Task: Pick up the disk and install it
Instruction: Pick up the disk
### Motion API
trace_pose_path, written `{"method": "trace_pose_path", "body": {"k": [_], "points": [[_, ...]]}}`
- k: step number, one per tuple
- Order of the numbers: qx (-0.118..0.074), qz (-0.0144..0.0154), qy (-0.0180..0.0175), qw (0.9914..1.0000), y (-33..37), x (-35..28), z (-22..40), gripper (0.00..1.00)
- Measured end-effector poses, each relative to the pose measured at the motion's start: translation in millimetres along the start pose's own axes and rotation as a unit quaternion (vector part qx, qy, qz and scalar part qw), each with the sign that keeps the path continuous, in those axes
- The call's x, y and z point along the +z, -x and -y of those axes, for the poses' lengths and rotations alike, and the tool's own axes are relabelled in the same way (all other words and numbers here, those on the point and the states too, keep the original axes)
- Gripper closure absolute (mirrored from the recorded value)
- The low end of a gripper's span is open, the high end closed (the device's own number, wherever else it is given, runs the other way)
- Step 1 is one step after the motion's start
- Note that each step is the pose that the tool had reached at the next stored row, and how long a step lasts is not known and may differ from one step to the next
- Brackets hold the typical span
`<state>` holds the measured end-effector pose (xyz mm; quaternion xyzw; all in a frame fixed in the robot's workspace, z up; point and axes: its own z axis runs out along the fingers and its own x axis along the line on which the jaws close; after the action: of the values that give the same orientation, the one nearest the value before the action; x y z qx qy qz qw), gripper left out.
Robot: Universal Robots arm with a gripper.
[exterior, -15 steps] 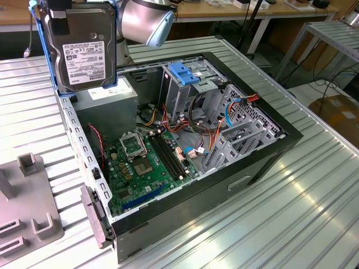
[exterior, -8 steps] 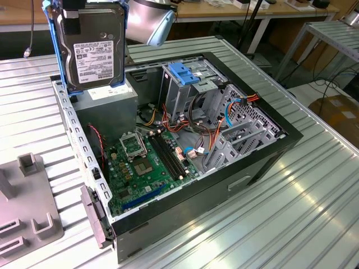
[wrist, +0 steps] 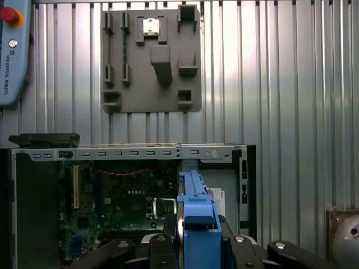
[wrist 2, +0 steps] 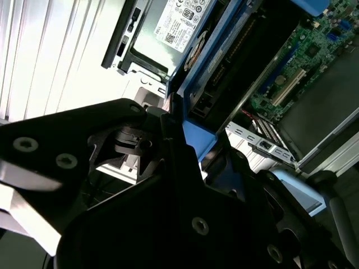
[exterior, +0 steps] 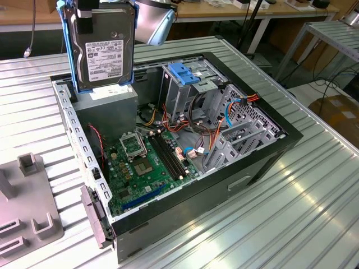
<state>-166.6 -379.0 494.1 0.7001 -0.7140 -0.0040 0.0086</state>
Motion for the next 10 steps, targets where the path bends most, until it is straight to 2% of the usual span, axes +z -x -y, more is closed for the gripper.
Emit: {"method": "trace_pose_path", "body": {"k": [10], "points": [[0.000,0.0000,0.0000,1.00000,-1.0,0.0,0.2,0.63]]}}
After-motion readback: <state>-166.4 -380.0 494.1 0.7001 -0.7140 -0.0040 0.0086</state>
